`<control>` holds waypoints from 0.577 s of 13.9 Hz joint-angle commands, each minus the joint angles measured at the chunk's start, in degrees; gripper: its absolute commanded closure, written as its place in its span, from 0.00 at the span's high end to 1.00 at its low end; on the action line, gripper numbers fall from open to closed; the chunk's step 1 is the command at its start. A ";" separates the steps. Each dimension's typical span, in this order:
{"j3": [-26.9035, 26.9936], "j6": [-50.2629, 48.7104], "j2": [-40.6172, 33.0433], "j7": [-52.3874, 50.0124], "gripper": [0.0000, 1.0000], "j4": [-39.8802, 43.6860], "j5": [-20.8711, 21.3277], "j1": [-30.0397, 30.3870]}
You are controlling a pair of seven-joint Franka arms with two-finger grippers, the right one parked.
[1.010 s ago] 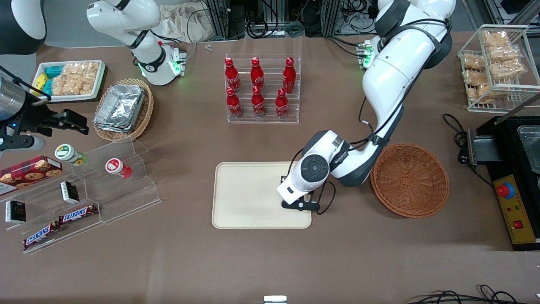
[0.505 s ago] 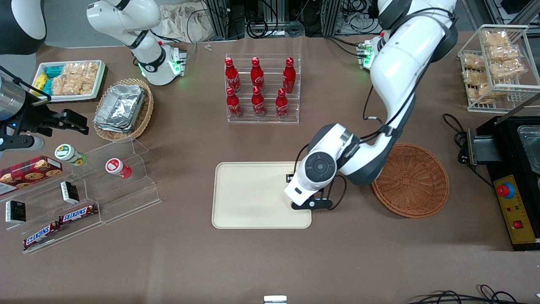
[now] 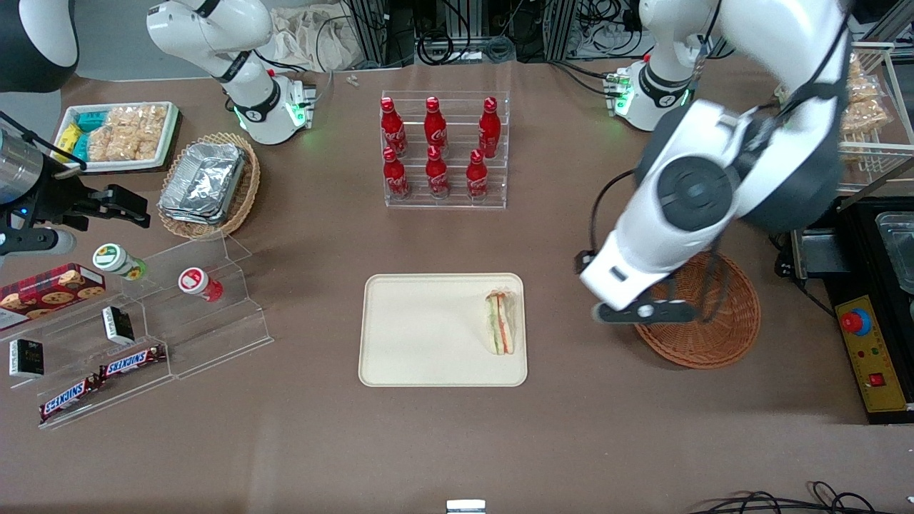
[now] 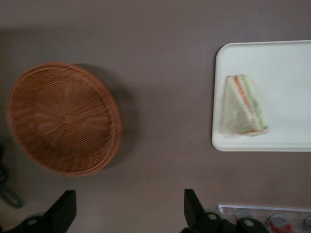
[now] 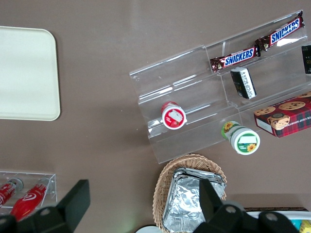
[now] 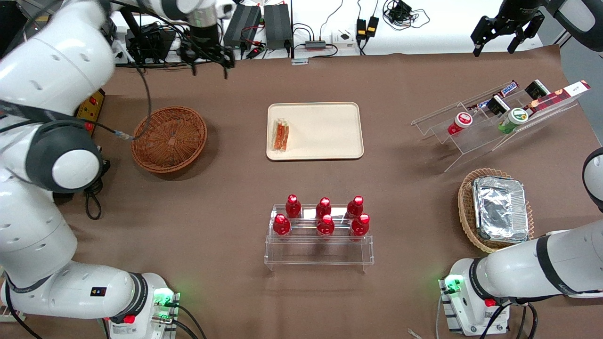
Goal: Place sandwich from basket to tray
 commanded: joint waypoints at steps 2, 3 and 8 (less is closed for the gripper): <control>0.13 -4.45 -5.79 0.84 1.00 -4.69 0.98 3.43; 0.04 -4.45 -5.87 1.18 1.00 -4.69 0.98 4.40; -0.05 -6.20 -9.12 7.83 1.00 -5.13 -0.07 10.81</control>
